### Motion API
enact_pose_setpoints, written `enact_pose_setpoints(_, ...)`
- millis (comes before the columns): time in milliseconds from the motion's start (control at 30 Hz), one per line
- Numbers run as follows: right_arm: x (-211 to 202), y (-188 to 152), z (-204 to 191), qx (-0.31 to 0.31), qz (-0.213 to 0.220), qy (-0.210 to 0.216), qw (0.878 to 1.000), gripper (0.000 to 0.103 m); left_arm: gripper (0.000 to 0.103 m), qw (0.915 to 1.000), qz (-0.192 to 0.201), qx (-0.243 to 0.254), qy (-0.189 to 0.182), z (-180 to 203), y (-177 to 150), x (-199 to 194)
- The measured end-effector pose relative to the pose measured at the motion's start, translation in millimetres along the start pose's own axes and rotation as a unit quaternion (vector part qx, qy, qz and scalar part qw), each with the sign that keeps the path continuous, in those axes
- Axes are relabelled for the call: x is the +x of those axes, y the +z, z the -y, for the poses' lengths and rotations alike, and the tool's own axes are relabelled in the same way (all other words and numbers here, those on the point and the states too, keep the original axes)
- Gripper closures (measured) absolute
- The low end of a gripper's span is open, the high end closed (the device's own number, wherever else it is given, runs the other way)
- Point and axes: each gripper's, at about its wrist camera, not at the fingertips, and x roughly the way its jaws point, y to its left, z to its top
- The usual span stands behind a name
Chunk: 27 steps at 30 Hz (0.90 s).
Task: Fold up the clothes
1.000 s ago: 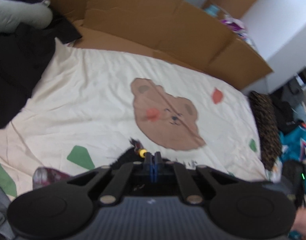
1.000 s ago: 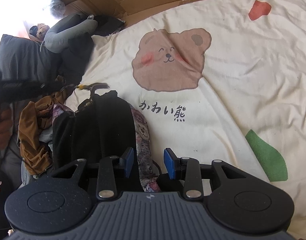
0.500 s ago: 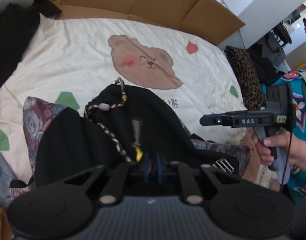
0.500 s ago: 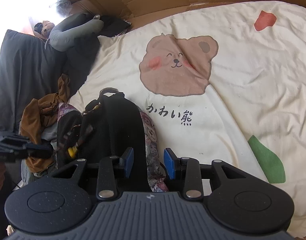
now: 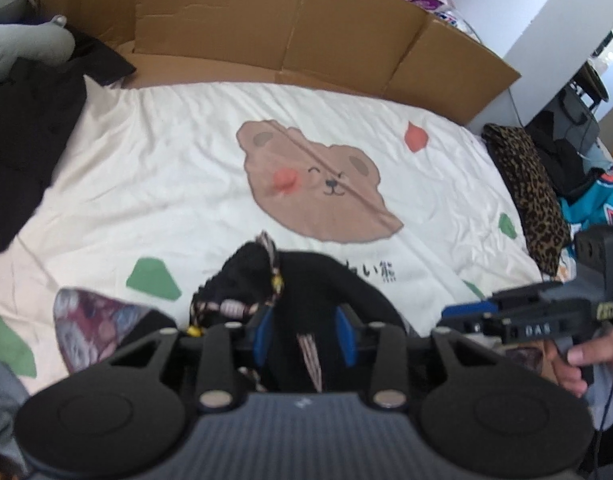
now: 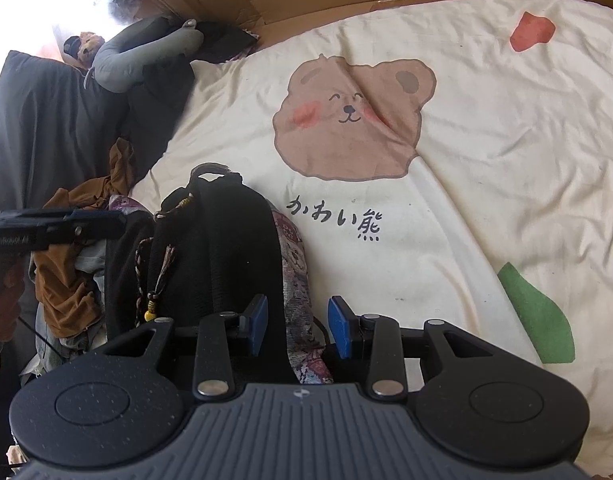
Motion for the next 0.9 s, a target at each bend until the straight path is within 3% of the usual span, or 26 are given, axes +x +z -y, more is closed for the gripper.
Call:
enact_pose_setpoints(100, 0.7, 0.1, 2.2, 0.002, 0.001, 0.000, 1.000, 0.062, 0.060, 0.9999, 0.004, 0.002, 0.015, 1.1, 7.8, 10.2)
enact_pose_setpoints(533, 9.9, -2.8, 4.6, 0.000, -0.008, 0.003, 1.000, 0.063, 0.062, 0.9978, -0.004, -0.059, 0.031, -21.3, 34.8, 61.5)
enact_pose_setpoints(633, 9.9, -2.7, 5.7, 0.002, -0.007, 0.003, 1.000, 0.063, 0.069, 0.9973, -0.006, -0.068, 0.028, -23.3, 34.3, 69.5)
enact_pose_setpoints(700, 10.6, -3.4, 5.6, 0.003, -0.008, 0.004, 1.000, 0.063, 0.102, 0.9967, -0.004, -0.077, 0.026, -25.2, 34.0, 71.0)
enact_pose_setpoints(900, 14.4, -5.6, 1.2, -0.007, -0.017, -0.001, 1.000, 0.063, 0.103, 0.9970, -0.002, -0.076, 0.012, -29.7, 33.8, 55.1)
